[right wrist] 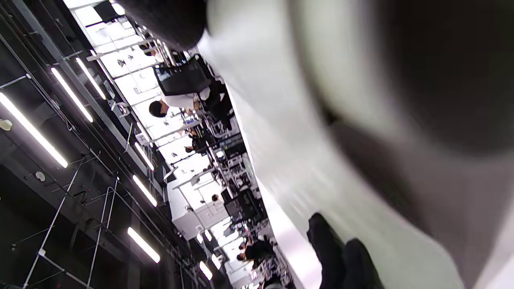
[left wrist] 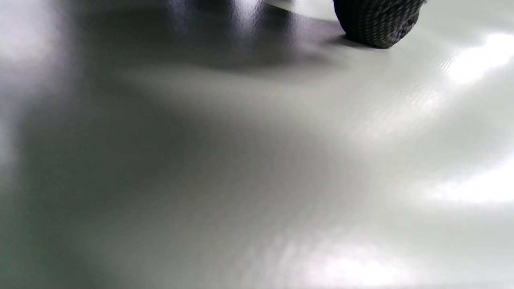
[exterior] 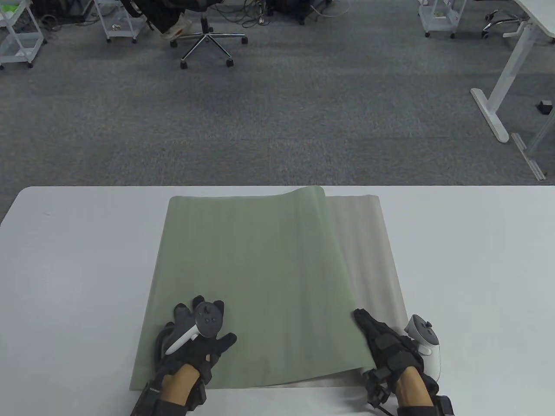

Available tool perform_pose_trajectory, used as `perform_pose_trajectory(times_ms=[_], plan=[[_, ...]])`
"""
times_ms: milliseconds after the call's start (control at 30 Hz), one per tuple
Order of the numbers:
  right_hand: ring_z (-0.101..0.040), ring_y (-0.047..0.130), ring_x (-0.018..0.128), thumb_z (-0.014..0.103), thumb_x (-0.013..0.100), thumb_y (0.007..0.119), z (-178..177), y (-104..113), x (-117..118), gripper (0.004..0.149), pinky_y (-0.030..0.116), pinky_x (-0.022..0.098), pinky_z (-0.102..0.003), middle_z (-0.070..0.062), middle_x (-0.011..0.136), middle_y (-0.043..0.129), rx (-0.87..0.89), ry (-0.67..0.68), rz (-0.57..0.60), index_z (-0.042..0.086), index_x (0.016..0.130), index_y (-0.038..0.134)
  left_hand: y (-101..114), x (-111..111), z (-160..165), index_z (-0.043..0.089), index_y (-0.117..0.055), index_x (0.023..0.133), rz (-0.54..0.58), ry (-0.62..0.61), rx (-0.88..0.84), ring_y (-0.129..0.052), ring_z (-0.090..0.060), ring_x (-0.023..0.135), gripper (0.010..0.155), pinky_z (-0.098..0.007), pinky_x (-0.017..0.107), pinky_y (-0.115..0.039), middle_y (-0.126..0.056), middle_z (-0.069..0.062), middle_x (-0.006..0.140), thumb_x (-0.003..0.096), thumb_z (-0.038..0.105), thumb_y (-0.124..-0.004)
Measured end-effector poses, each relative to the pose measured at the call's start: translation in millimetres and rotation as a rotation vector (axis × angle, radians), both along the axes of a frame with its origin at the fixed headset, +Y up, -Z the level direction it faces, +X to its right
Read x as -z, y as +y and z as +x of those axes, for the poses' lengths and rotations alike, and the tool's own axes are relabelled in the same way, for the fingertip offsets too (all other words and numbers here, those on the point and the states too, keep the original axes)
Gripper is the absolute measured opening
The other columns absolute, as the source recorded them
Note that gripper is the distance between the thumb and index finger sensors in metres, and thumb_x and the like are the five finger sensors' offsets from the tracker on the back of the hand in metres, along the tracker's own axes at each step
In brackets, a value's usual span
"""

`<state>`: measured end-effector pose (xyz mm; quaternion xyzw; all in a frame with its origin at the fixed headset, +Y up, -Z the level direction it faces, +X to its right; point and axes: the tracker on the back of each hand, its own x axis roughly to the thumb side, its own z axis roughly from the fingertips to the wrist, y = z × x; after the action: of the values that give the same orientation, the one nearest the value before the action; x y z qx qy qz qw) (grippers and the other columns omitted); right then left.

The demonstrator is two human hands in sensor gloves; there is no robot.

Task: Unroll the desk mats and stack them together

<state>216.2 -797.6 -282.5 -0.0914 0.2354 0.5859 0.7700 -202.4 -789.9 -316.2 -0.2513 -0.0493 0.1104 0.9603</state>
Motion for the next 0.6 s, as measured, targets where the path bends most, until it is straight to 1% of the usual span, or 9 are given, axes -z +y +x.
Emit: perform_pose_trajectory(times_ms=[33, 100, 167, 267, 333, 400, 467, 533, 600], plan=[[-0.031, 0.102, 0.066, 0.040, 0.063, 0.065, 1.1, 1.5, 0.2, 0.076, 0.092, 0.042, -0.041, -0.032, 0.101, 0.074, -0.015, -0.006, 0.008, -0.004, 0.115, 0.034, 0.2, 0.0, 0.0, 0.019, -0.020, 0.122, -0.002, 0.001, 0.000, -0.008, -0.076, 0.099, 0.085, -0.087, 0.060, -0.025, 0.000, -0.028, 0.124, 0.0572, 0.054, -0.062], [-0.033, 0.100, 0.068, 0.039, 0.063, 0.065, 2.5, 4.0, -1.4, 0.074, 0.090, 0.044, -0.043, -0.032, 0.101, 0.072, -0.038, -0.017, 0.014, -0.002, 0.116, 0.032, -0.3, -0.7, -0.4, 0.020, -0.020, 0.122, 0.001, 0.008, -0.006, -0.008, -0.076, 0.100, 0.085, -0.087, 0.060, -0.024, 0.000, -0.027, 0.124, 0.0571, 0.054, -0.062], [-0.036, 0.096, 0.075, 0.038, 0.063, 0.065, 2.7, 5.1, -2.7, 0.075, 0.088, 0.049, -0.048, -0.033, 0.102, 0.070, -0.042, -0.021, 0.014, -0.002, 0.116, 0.031, -0.5, -0.8, -0.3, 0.020, -0.020, 0.122, 0.003, 0.008, -0.008, -0.008, -0.076, 0.100, 0.084, -0.087, 0.060, -0.024, 0.000, -0.027, 0.124, 0.0571, 0.054, -0.062], [-0.045, 0.091, 0.084, 0.039, 0.063, 0.064, 3.6, 4.2, -2.8, 0.080, 0.085, 0.054, -0.056, -0.036, 0.104, 0.064, 0.001, -0.004, 0.002, -0.008, 0.115, 0.026, -0.2, -0.4, -0.1, 0.019, -0.020, 0.122, 0.000, 0.002, 0.000, -0.008, -0.076, 0.099, 0.085, -0.087, 0.060, -0.025, 0.000, -0.028, 0.124, 0.0571, 0.054, -0.062], [-0.050, 0.090, 0.086, 0.040, 0.063, 0.065, 4.8, 2.2, -2.9, 0.081, 0.086, 0.054, -0.059, -0.037, 0.103, 0.063, 0.054, -0.003, -0.007, -0.010, 0.114, 0.025, -0.6, -1.3, -0.5, 0.020, -0.020, 0.122, 0.002, 0.010, -0.008, -0.008, -0.076, 0.100, 0.085, -0.087, 0.060, -0.024, 0.000, -0.027, 0.124, 0.0571, 0.054, -0.062], [-0.050, 0.092, 0.085, 0.040, 0.063, 0.065, 5.5, 0.1, -3.3, 0.083, 0.090, 0.052, -0.052, -0.038, 0.103, 0.062, 0.082, -0.006, -0.024, -0.012, 0.113, 0.024, -0.6, -1.1, -0.4, 0.019, -0.020, 0.122, 0.005, 0.006, -0.008, -0.008, -0.076, 0.100, 0.085, -0.087, 0.060, -0.024, 0.000, -0.027, 0.124, 0.0571, 0.054, -0.062], [-0.040, 0.100, 0.076, 0.042, 0.063, 0.065, 6.3, -0.9, -2.0, 0.083, 0.093, 0.045, -0.043, -0.041, 0.103, 0.062, 0.053, 0.013, -0.020, -0.012, 0.113, 0.026, -0.2, -0.6, -0.1, 0.019, -0.020, 0.122, 0.001, 0.001, 0.000, -0.009, -0.076, 0.099, 0.084, -0.087, 0.060, -0.025, 0.000, -0.028, 0.124, 0.0572, 0.054, -0.062], [-0.031, 0.101, 0.068, 0.043, 0.063, 0.063, 8.9, 1.2, -1.4, 0.079, 0.091, 0.042, -0.040, -0.036, 0.103, 0.067, 0.005, 0.009, 0.005, -0.006, 0.115, 0.031, -0.3, -1.3, -0.5, 0.019, -0.020, 0.122, 0.003, 0.006, -0.003, -0.008, -0.076, 0.100, 0.084, -0.087, 0.060, -0.024, 0.000, -0.027, 0.124, 0.0571, 0.054, -0.062], [-0.030, 0.099, 0.068, 0.040, 0.063, 0.064, 10.9, 5.4, -3.9, 0.076, 0.090, 0.042, -0.040, -0.032, 0.101, 0.070, -0.026, -0.037, 0.014, -0.004, 0.116, 0.032, -0.5, -1.6, -0.5, 0.019, -0.021, 0.122, 0.005, 0.010, -0.010, -0.008, -0.075, 0.100, 0.084, -0.087, 0.060, -0.024, 0.000, -0.027, 0.124, 0.0571, 0.054, -0.062]])
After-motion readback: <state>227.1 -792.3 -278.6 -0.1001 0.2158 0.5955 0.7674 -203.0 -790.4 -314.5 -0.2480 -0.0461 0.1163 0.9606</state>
